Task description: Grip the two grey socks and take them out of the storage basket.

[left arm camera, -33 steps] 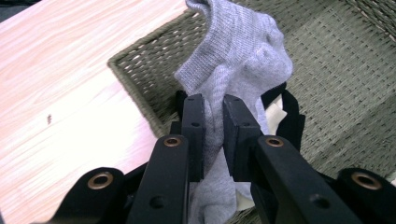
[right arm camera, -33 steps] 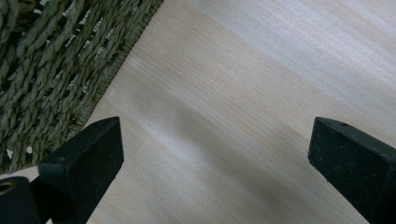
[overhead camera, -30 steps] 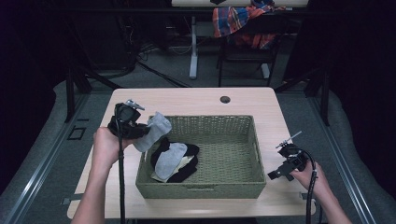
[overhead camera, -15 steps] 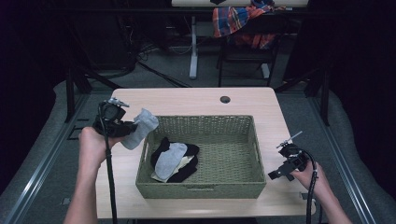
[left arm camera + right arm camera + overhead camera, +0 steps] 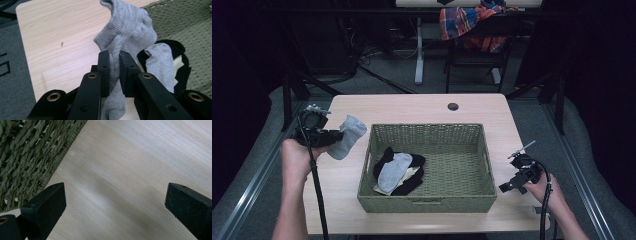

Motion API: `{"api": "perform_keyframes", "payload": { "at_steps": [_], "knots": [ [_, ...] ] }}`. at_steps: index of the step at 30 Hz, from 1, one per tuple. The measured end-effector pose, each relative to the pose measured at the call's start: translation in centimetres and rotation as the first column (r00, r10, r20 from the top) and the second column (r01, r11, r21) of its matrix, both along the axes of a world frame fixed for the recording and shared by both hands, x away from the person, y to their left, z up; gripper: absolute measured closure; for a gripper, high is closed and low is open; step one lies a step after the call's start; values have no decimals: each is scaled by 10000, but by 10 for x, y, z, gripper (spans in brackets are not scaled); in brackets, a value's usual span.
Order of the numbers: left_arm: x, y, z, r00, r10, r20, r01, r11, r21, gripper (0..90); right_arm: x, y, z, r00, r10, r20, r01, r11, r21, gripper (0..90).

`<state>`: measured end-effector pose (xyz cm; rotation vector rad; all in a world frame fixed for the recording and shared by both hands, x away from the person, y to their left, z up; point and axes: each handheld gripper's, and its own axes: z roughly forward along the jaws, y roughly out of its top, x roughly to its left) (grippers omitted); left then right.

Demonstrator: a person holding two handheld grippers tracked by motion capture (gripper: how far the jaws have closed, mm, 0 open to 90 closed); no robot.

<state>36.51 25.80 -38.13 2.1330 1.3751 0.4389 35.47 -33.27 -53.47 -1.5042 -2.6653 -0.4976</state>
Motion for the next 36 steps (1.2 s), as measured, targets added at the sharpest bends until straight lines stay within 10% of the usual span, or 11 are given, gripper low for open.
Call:
{"api": "perform_keyframes", "payload": {
  "at_steps": [36],
  "knots": [
    [21, 44, -67, 9884, 1163, -972, -1163, 9932, 61, 809, 0, 0, 0, 10000, 13, 6, -13, 10000, 27, 31]
  ]
}}
